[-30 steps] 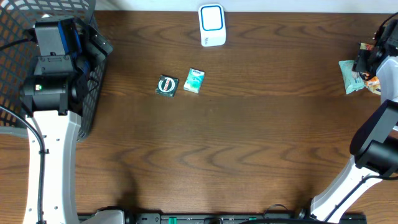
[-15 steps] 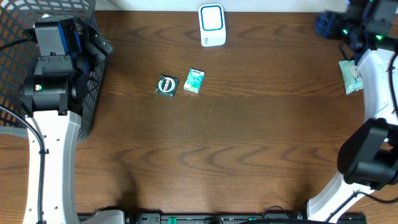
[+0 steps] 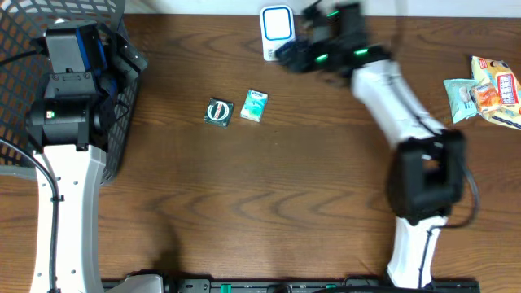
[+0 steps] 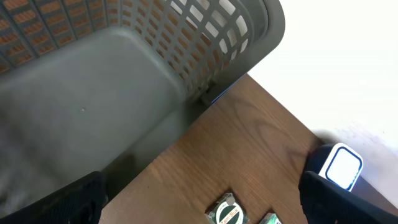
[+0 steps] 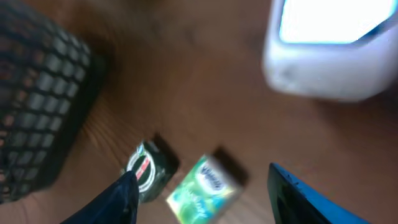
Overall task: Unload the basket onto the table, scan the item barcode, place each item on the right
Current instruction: 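Move the right gripper back to the green Kleenex pack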
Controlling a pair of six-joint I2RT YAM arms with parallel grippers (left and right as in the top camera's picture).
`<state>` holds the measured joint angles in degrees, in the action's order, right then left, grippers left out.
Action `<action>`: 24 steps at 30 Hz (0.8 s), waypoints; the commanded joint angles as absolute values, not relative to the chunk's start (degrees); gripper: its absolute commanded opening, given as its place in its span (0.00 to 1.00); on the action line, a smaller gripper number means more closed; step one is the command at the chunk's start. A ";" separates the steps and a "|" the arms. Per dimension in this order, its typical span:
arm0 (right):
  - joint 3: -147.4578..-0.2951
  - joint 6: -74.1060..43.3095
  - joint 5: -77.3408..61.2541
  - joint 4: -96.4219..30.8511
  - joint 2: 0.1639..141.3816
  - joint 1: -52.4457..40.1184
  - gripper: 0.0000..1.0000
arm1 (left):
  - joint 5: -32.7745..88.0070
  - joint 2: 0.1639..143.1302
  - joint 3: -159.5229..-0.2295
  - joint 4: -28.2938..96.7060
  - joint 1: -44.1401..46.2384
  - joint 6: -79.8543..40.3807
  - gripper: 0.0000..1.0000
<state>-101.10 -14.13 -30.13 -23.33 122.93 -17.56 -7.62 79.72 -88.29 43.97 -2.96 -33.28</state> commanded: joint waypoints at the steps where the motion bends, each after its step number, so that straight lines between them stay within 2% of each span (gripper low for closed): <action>1: -100.71 -21.82 -22.52 -23.53 126.28 -22.09 0.57 | -7.75 79.42 -88.40 44.16 -3.20 -33.95 0.98; 7: -100.71 -26.81 -20.91 -26.65 127.52 -26.20 0.52 | -7.75 79.42 -88.40 44.16 -3.20 -33.95 0.98; 10: -100.71 -29.80 -17.58 -30.33 127.55 -26.87 0.43 | -7.75 79.42 -88.40 44.16 -3.20 -33.95 0.98; 16: -100.51 -37.58 -10.79 -36.51 127.63 -26.94 0.43 | -7.75 79.42 -88.40 44.16 -3.20 -33.95 0.98; 19: -100.22 -39.00 -10.87 -36.25 127.63 -27.09 0.47 | -7.75 79.42 -88.40 44.16 -3.20 -33.95 0.98; 21: -100.20 -38.98 -10.87 -35.46 127.63 -27.38 0.57 | -7.75 79.42 -88.40 44.16 -3.20 -33.95 0.98; 24: -100.16 -39.46 -10.85 -34.04 127.63 -27.83 0.57 | -7.75 79.42 -88.40 44.16 -3.20 -33.93 0.98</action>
<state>-100.55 -37.28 -11.99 -34.72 127.83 -26.98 -7.62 79.72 -88.29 43.97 -2.96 -33.28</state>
